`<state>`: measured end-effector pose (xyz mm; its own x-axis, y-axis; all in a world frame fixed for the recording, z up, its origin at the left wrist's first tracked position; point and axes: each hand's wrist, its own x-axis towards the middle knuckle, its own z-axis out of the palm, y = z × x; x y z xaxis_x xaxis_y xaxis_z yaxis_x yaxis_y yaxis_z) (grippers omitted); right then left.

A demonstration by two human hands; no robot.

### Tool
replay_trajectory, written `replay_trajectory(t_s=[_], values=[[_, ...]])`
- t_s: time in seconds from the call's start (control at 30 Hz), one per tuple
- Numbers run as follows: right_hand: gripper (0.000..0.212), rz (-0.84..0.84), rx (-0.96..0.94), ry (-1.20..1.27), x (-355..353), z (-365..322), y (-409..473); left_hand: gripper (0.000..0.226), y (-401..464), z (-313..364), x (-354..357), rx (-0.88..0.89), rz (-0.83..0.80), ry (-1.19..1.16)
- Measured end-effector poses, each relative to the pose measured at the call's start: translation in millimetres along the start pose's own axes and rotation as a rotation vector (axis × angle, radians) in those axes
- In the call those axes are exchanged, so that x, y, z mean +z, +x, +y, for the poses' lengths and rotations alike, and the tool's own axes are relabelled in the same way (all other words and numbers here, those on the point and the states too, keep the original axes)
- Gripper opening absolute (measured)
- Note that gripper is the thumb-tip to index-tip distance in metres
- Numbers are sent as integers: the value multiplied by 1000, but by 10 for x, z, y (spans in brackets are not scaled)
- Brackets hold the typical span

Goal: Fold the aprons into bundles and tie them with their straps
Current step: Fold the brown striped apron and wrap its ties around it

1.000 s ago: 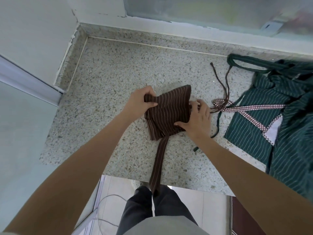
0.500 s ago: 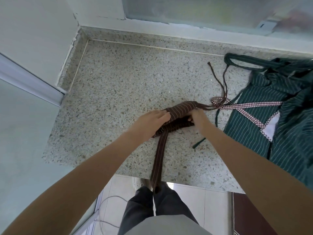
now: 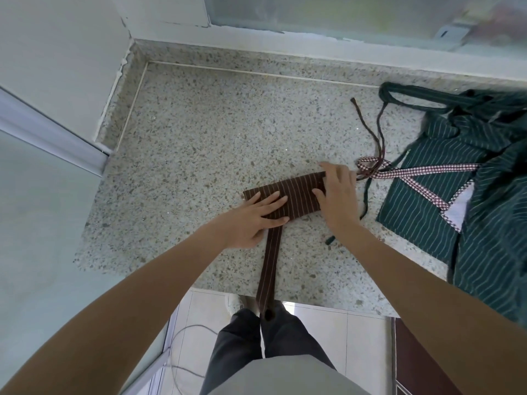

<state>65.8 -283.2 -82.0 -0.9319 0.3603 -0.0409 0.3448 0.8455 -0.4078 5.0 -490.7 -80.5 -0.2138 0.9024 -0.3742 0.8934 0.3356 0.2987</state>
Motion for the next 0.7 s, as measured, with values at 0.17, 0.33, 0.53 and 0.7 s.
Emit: replay_trajectory(t_s=[0.17, 0.33, 0.53, 0.7], values=[[45, -219, -320, -116, 10, -74, -25, 60, -9, 74, 58, -61, -16, 91], [67, -403, -424, -307, -72, 24, 89, 41, 30, 177, -113, -246, 217, -218], [63, -440, -406, -439, 5, 46, 117, 58, 250, 225, -6, -524, 178, -127], [60, -499, -348, -414, 59, 43, 147, 60, 219, 39, 94, -533, 147, -35]])
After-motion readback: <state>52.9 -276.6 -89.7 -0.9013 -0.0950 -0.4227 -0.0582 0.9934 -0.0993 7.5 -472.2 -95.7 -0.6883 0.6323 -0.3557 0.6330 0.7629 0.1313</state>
